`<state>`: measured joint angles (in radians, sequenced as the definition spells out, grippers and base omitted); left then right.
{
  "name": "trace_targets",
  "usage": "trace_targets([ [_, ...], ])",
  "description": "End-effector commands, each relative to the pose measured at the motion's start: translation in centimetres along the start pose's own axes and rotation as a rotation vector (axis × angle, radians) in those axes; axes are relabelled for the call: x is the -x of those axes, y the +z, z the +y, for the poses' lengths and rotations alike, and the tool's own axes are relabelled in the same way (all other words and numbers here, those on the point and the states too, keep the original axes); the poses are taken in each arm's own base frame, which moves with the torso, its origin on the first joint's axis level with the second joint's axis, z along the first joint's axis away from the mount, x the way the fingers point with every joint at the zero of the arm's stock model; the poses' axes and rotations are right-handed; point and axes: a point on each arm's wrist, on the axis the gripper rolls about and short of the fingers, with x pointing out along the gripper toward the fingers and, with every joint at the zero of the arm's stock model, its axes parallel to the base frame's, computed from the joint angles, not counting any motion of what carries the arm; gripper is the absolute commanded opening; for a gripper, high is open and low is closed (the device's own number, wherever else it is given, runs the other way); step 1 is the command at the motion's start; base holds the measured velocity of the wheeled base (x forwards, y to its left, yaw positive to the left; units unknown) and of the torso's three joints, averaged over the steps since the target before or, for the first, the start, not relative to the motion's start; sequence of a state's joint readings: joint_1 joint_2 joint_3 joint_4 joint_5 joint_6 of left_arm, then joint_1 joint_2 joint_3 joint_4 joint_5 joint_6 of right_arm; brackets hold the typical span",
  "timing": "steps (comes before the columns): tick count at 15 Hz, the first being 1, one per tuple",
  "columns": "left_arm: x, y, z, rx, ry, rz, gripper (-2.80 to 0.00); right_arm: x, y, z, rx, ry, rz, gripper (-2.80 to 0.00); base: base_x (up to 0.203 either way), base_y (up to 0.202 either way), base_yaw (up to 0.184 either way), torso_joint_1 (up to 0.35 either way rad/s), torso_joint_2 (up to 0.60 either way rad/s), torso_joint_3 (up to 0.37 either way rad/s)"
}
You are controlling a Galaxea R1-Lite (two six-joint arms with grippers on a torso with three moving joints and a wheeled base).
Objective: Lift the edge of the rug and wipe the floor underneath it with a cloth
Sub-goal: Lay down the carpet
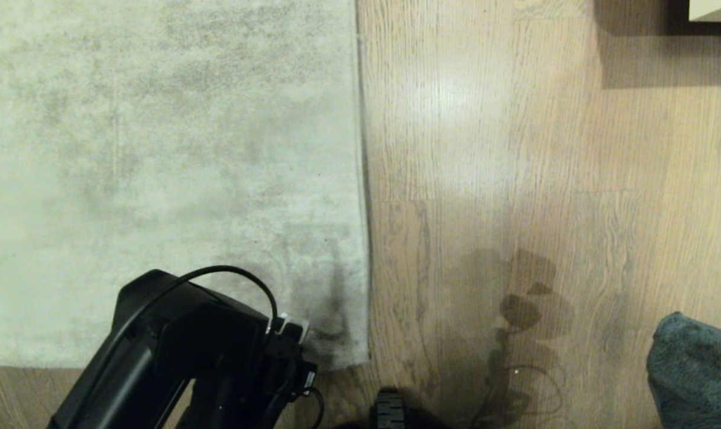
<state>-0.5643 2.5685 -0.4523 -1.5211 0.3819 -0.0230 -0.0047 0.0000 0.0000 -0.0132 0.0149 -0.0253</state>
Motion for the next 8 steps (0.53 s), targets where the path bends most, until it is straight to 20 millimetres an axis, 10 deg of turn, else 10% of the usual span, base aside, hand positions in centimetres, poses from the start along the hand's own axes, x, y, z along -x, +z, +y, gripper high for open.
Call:
trace_targets([
  [1, -0.7, 1.6, -0.5, 0.04, -0.004, -0.1, -2.8, 0.0, 0.0, 0.0, 0.0, 0.001, 0.0, -2.8, 0.0, 0.0, 0.0, 0.0, 0.0, 0.0],
  [8, -1.9, 4.2, -1.4, 0.084, -0.015, -0.214, -2.8, 0.0, 0.0, 0.0, 0.0, 0.001, 0.0, -2.8, 0.0, 0.0, 0.0, 0.0, 0.0, 0.0],
])
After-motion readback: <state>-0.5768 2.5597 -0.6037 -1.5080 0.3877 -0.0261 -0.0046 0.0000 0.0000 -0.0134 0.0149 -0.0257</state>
